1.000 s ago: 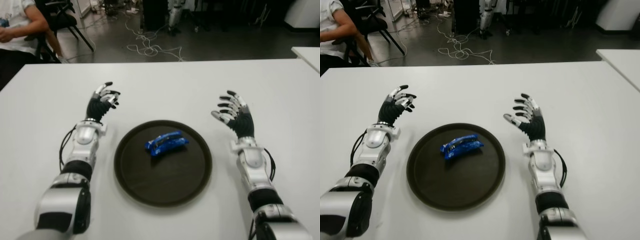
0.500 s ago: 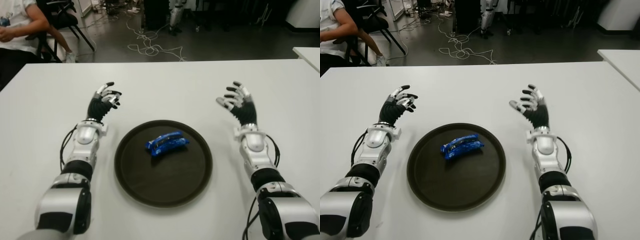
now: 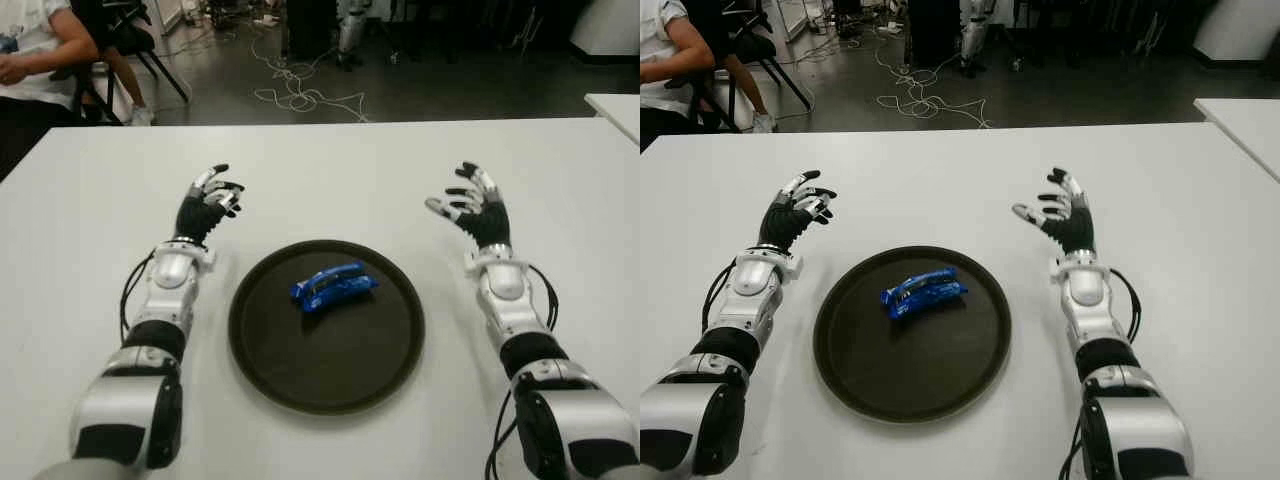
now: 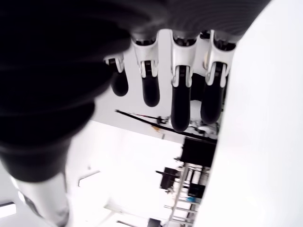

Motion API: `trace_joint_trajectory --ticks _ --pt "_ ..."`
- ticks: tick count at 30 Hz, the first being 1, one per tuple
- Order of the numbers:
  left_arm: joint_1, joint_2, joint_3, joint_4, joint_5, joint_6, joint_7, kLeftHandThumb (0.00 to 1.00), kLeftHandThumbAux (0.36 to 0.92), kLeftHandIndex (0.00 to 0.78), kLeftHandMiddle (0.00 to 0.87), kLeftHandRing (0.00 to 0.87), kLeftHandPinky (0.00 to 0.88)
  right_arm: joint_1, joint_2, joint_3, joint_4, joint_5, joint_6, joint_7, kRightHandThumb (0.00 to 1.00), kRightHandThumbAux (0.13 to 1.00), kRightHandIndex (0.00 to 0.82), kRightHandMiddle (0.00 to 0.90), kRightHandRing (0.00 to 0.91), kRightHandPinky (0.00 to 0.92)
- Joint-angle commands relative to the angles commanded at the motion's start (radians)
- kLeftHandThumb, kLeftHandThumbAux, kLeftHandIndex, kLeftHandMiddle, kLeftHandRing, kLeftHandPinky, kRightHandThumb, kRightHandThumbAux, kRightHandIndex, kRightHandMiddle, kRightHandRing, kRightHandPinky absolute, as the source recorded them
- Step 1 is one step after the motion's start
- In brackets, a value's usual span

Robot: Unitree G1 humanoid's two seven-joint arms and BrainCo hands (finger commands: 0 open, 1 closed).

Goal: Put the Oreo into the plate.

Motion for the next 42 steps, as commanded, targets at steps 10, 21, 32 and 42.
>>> trace_joint_trajectory --ticks 10,21,32,42 --pt "-0.001 0.002 0.004 0.003 -0.007 0.001 -0.009 1.000 0.643 0.177 0.384 0.517 0.488 -0.020 -0.006 0.004 0.026 -0.015 0.017 -0.030 0.000 0.781 0.169 0.259 0.301 0.372" --pt "-0.004 0.004 0.001 0.012 0.000 -0.004 -0.003 1.000 0.643 0.174 0.384 0.511 0.482 -0.023 -0.006 0.013 0.043 -0.027 0.013 -0.051 0.006 0.773 0.165 0.260 0.301 0.358" --pt "-0.003 0.006 -0.002 0.015 0.005 -0.012 0.006 1.000 0.642 0.186 0.385 0.516 0.493 -0.025 -0.007 0.024 0.065 -0.048 -0.008 -0.058 0.000 0.746 0.174 0.260 0.293 0.342" --pt "0.004 0.004 0.003 0.011 -0.006 -0.020 -0.011 1.000 0.642 0.185 0.386 0.518 0.491 -0.007 -0.006 0.036 0.053 -0.060 -0.018 -0.074 0.000 0.742 0.171 0.257 0.286 0.332"
